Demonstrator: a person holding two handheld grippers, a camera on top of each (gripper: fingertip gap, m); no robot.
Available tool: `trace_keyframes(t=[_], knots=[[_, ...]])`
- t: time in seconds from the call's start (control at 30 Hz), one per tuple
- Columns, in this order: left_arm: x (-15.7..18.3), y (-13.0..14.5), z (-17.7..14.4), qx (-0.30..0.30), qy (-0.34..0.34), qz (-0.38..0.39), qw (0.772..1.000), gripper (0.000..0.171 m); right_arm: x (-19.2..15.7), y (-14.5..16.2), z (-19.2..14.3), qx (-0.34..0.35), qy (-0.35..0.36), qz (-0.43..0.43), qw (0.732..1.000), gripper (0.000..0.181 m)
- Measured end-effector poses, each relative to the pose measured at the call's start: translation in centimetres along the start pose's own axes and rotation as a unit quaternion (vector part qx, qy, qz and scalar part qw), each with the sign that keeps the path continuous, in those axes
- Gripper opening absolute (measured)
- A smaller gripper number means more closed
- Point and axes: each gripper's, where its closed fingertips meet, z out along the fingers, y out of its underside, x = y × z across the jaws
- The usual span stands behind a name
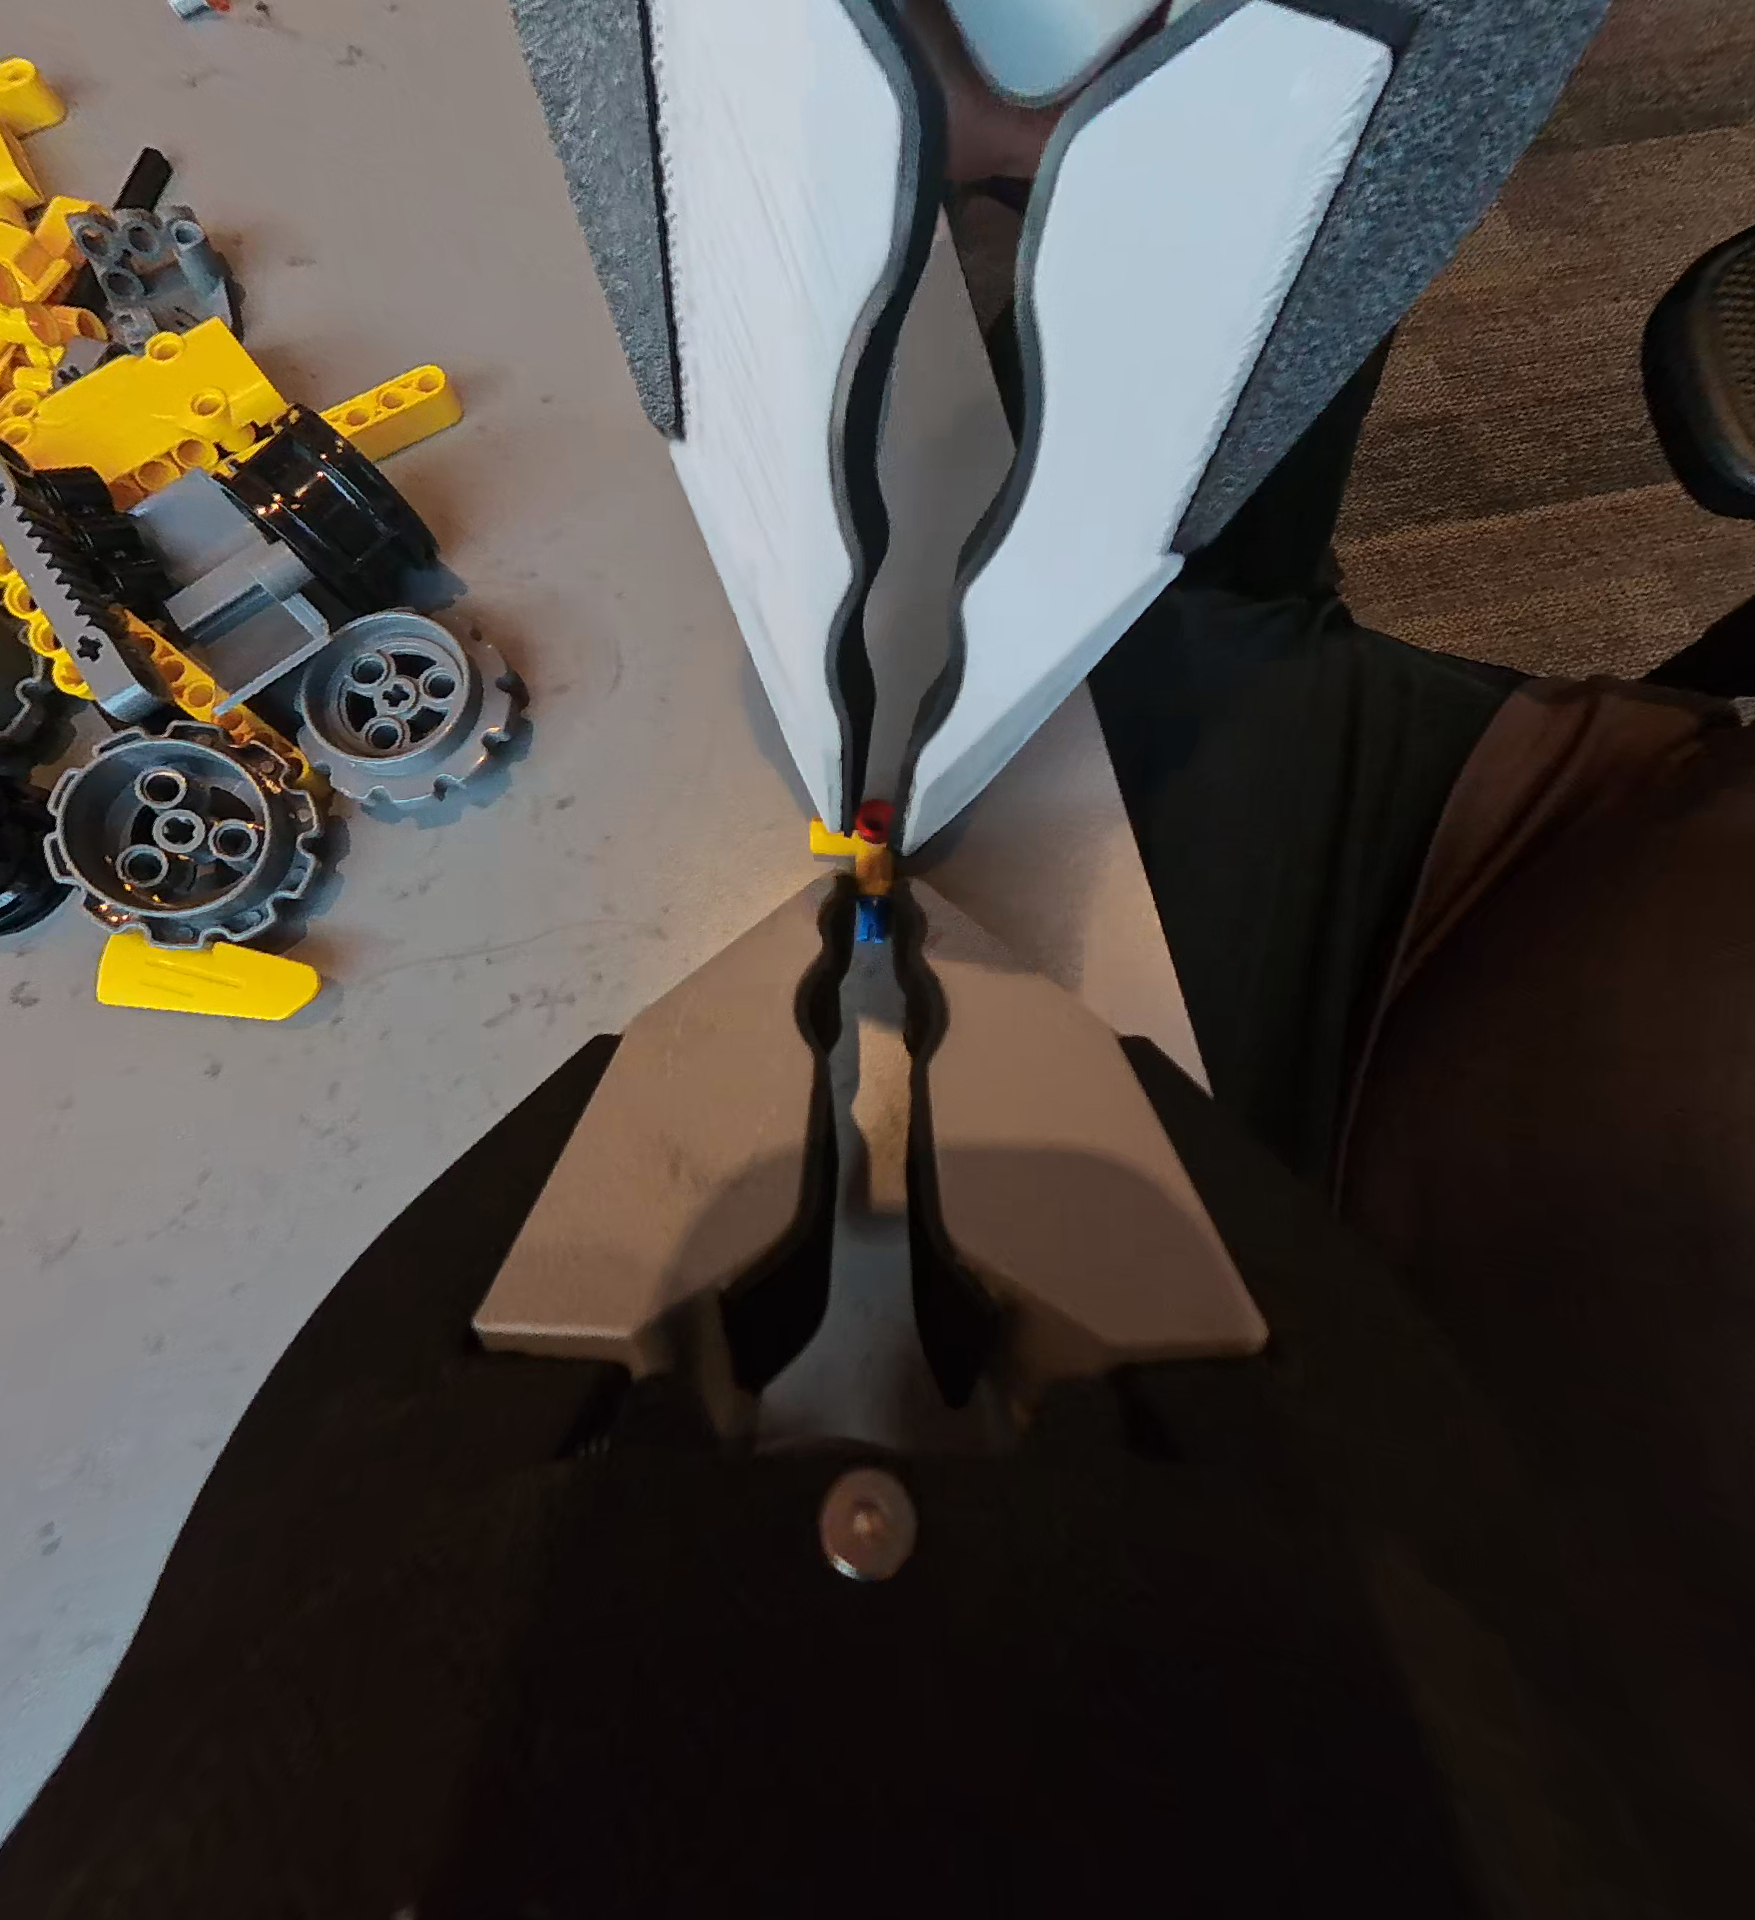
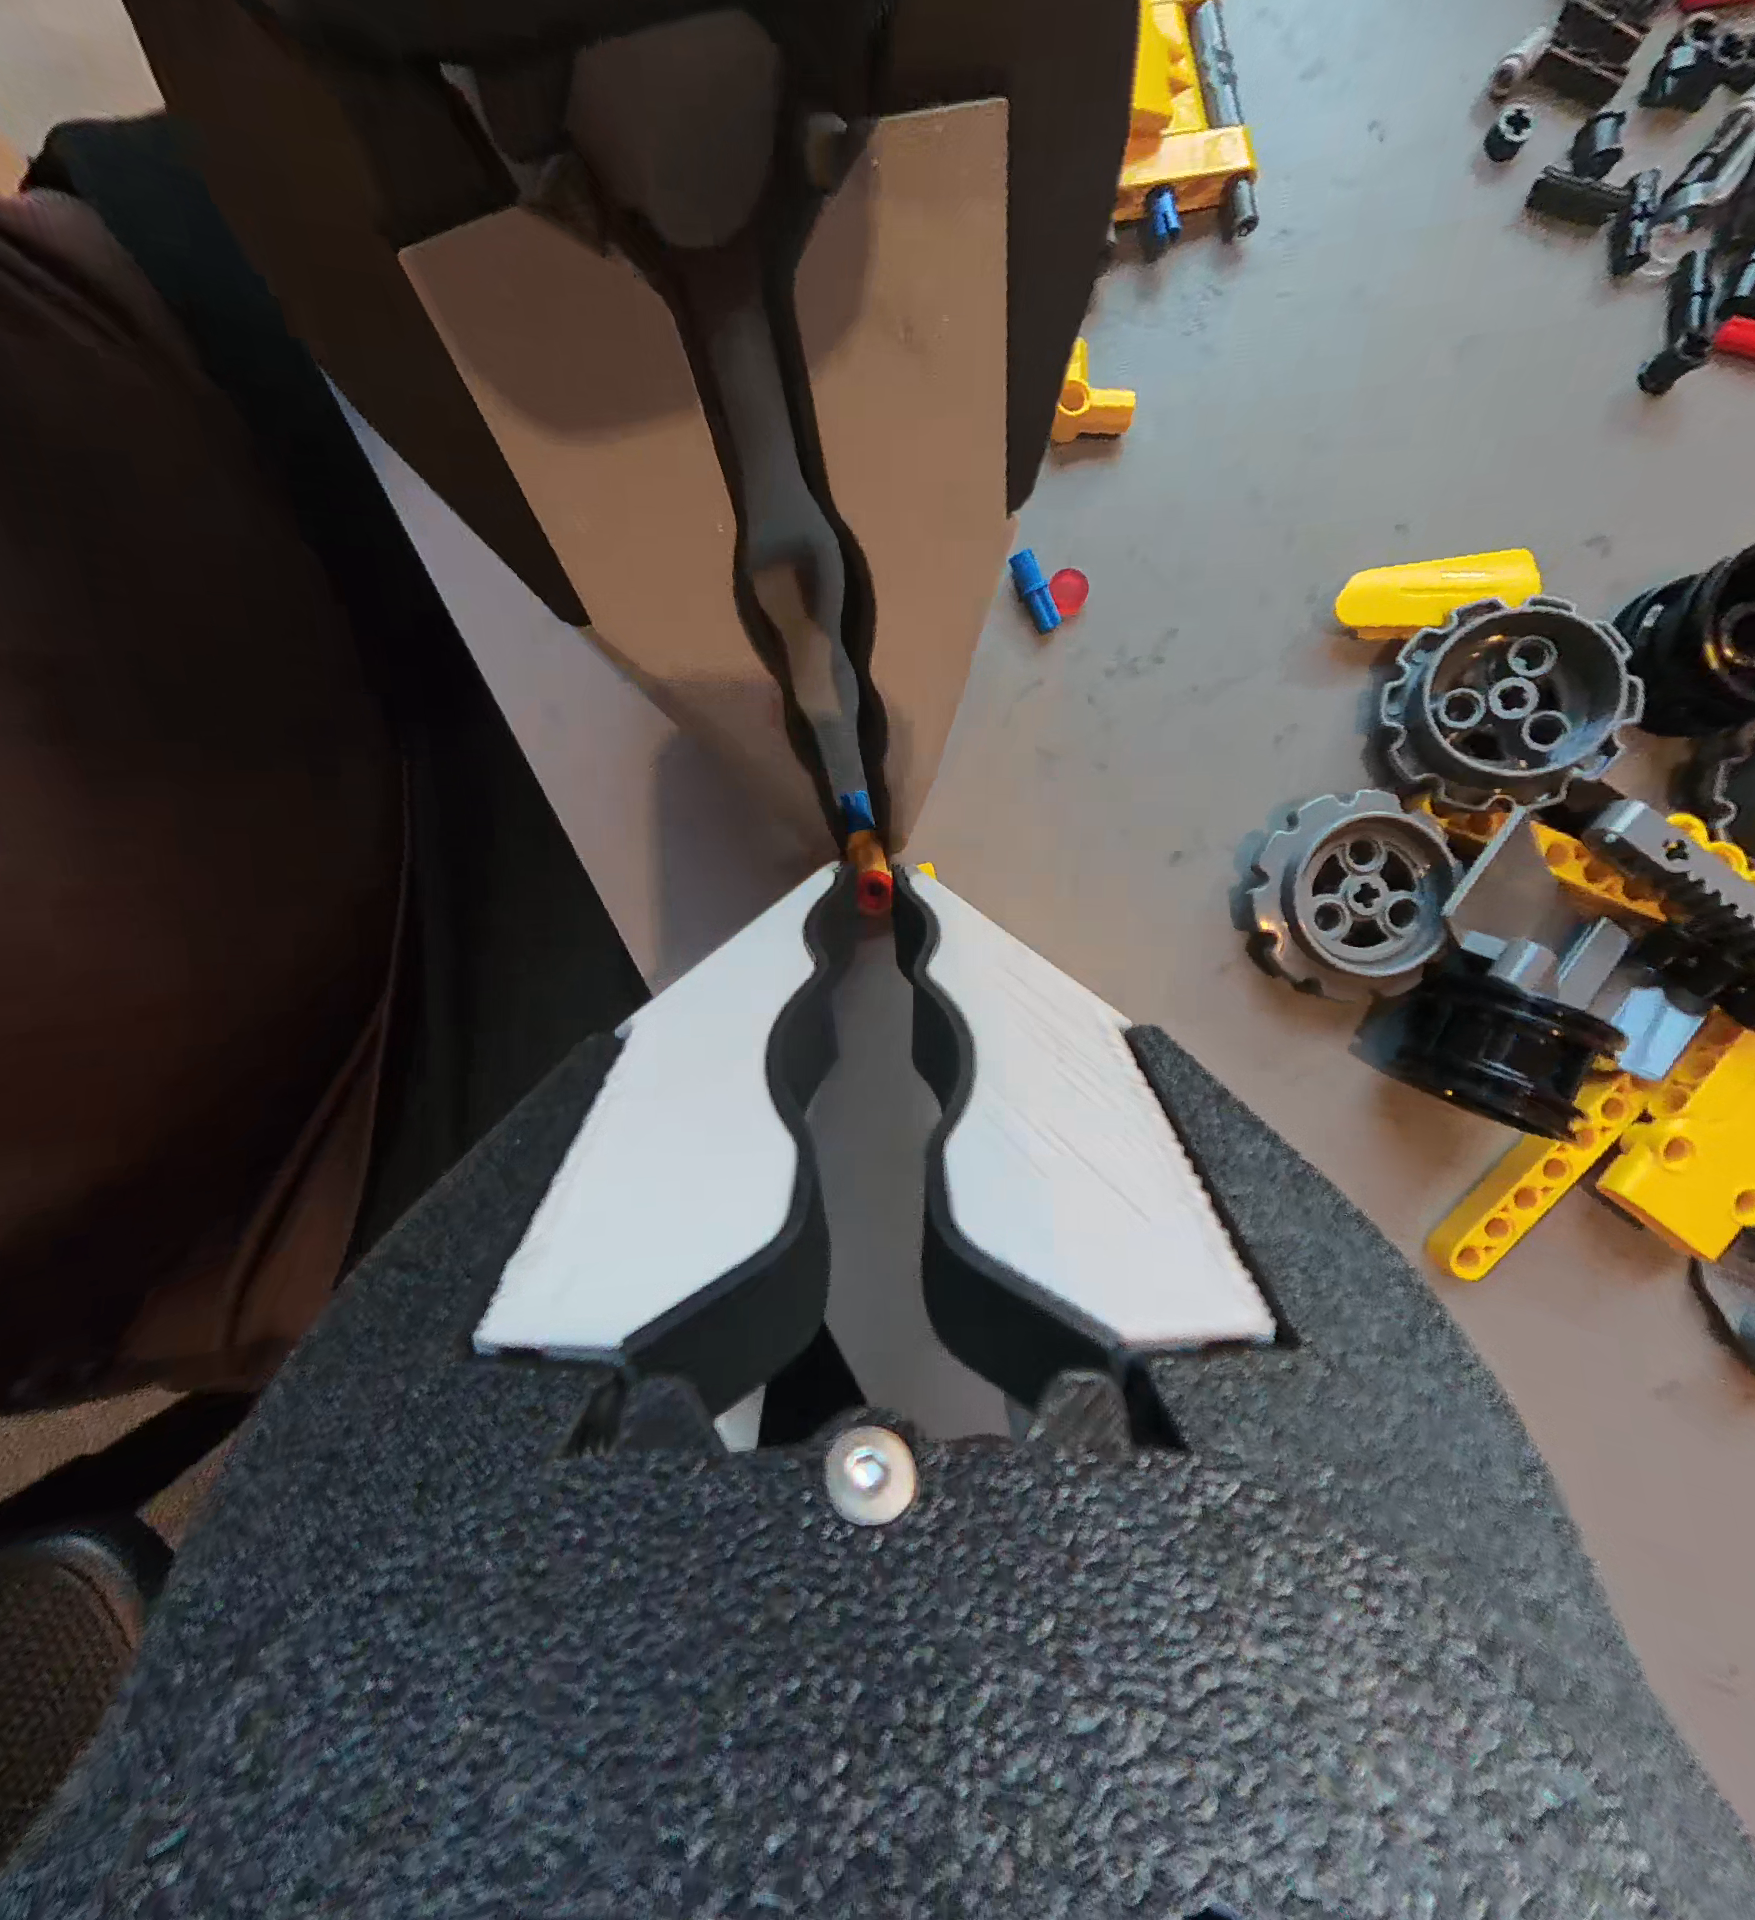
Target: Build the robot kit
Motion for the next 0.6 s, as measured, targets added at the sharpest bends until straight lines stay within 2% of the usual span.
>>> trace_keyframes(t=[0.6], knots=[[0.00, -0.01, 0.01, 0.005, -0.002, 0.001, 1.000, 0.004, -0.11, 0.09, 0.20, -0.056, -0.071, -0.013, 0.996, 0.006]])
